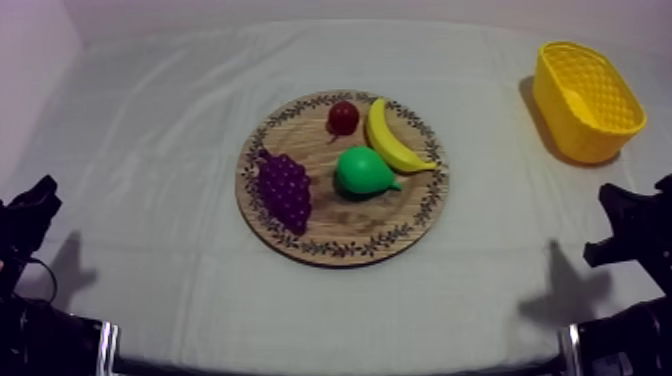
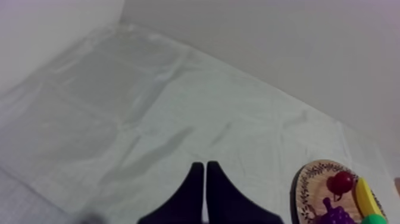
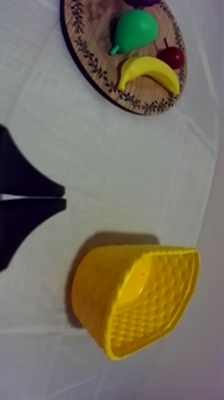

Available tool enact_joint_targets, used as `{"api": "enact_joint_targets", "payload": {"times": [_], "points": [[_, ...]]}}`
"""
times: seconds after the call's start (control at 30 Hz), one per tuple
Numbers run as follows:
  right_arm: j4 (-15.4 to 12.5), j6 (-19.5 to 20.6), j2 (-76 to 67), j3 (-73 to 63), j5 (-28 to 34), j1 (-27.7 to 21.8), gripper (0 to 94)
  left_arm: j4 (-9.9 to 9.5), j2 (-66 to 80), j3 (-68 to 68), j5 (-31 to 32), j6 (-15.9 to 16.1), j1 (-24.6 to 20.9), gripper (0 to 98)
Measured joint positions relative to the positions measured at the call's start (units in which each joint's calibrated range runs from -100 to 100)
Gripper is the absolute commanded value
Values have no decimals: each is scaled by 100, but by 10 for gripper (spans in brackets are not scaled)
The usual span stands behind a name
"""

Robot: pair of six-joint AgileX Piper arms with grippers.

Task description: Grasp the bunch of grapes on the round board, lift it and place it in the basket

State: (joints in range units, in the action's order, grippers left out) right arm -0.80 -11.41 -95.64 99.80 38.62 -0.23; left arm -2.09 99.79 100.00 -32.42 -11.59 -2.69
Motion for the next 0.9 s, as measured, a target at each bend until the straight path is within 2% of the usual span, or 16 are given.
{"api": "enact_joint_targets", "payload": {"times": [0.77,0.9], "points": [[0,-13,0,0,0,6,3,0,0,0,0,0,0,1],[0,125,0,0,0,30,3,0,0,0,0,0,0,1]]}}
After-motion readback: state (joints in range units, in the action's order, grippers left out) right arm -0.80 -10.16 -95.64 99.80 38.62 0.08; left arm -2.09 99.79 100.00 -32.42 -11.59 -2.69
